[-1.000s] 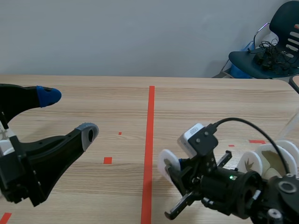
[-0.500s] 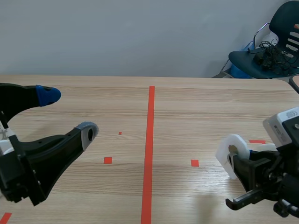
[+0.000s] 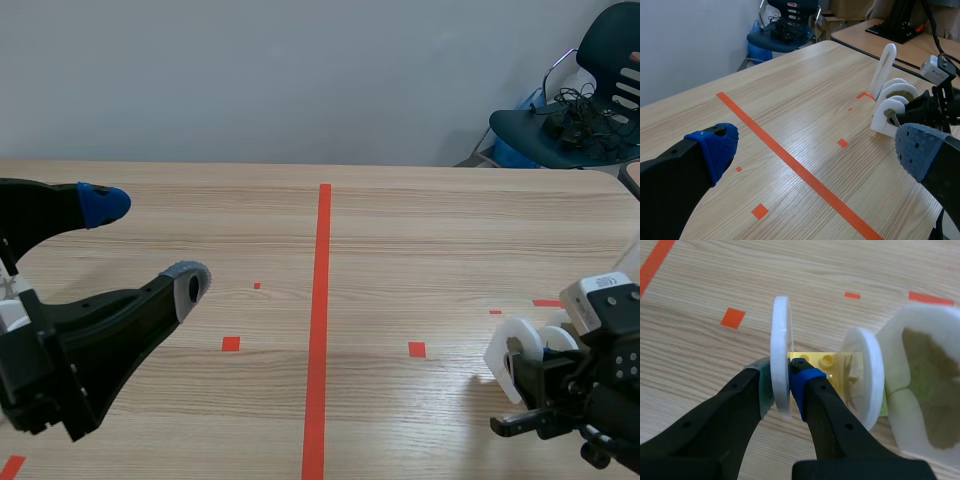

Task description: Do the leaf sorting experiment

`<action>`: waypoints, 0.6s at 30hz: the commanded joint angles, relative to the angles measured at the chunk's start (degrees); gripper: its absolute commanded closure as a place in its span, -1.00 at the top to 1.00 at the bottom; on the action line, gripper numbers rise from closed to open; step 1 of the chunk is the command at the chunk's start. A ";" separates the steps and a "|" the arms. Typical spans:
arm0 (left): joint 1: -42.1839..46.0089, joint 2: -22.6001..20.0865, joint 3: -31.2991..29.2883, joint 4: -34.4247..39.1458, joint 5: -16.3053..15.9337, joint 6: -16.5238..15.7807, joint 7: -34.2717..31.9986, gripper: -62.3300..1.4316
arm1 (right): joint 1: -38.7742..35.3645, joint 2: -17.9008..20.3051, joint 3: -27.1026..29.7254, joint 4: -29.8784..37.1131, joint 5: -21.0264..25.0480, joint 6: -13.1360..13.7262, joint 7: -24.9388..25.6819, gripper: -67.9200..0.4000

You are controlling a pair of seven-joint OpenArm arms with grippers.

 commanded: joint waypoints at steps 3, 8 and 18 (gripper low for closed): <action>-0.31 -0.20 -0.46 0.09 -0.59 -0.07 -0.76 1.00 | 0.37 0.50 0.22 -0.61 0.02 -0.20 2.25 -0.84; -0.31 -0.20 -0.46 0.09 -0.59 -0.07 -0.76 1.00 | 0.37 0.50 0.24 -0.68 -3.04 -0.28 3.34 -0.47; -0.31 -0.20 -0.46 0.09 -0.59 -0.07 -0.76 1.00 | 0.68 0.52 1.29 6.32 -2.97 -0.22 2.84 -0.17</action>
